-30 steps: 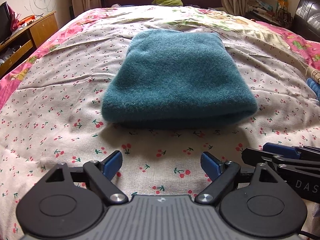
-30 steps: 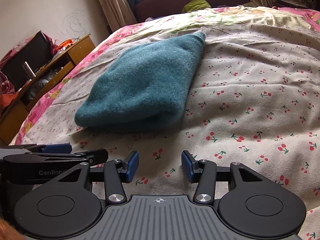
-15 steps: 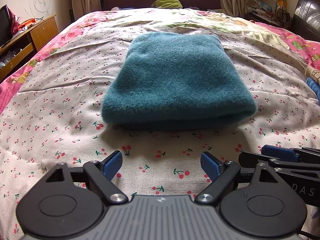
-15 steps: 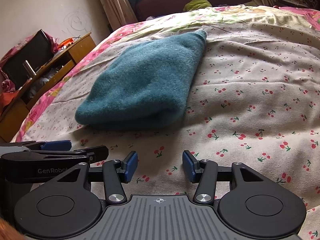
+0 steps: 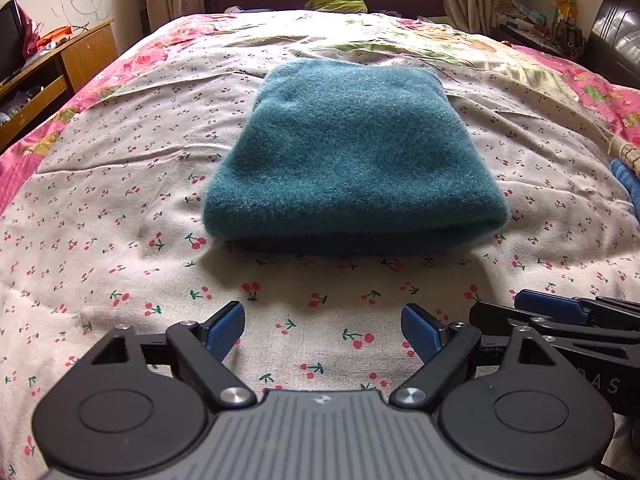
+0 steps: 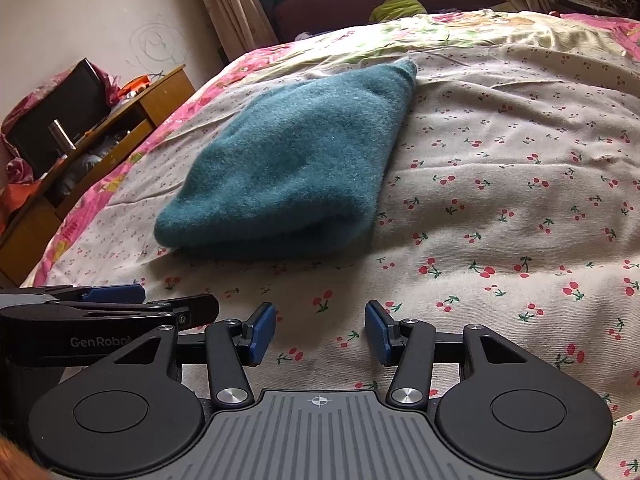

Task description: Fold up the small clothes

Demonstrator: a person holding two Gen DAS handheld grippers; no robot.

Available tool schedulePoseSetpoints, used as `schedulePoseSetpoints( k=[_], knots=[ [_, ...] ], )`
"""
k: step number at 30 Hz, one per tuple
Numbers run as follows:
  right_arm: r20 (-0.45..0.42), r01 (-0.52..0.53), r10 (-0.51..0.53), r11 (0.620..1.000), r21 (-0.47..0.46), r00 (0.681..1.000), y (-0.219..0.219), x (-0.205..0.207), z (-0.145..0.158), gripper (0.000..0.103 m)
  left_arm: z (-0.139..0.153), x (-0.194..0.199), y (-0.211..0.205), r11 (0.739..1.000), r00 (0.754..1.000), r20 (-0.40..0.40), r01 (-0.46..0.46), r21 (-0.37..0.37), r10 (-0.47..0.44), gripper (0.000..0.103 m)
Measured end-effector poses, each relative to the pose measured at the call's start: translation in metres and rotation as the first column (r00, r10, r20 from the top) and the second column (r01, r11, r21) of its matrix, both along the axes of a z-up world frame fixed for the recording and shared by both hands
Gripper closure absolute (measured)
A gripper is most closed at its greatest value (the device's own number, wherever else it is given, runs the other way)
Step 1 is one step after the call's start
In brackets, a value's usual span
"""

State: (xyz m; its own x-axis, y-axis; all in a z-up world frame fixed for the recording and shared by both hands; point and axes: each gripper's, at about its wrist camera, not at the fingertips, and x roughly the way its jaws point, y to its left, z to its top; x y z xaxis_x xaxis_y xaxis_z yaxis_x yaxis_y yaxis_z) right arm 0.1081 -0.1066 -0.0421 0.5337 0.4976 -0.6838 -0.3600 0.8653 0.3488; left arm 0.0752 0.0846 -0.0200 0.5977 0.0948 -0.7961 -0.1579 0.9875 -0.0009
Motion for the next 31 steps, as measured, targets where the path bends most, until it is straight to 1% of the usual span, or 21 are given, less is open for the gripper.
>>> schedulePoseSetpoints(
  k=[7,13,31],
  knots=[
    [-0.004,-0.001,0.001,1.000,0.003,1.000,-0.0004,0.0002,0.0009,0.054,-0.0006,0.0001,0.0015,1.000,1.000,-0.011,0.000,-0.021,0.000,0.008],
    [-0.005,-0.001,0.001,1.000,0.003,1.000,-0.0001,0.0000,0.0011,0.054,-0.0004,0.0001,0.0016,1.000,1.000,-0.011,-0.001,-0.022,0.001,0.008],
    [-0.005,-0.002,0.002,1.000,0.009,1.000,-0.0007,-0.0003,0.0015,0.054,0.0018,-0.0030,-0.0019,1.000,1.000,0.028,-0.008,0.015,0.008,0.008]
  ],
)
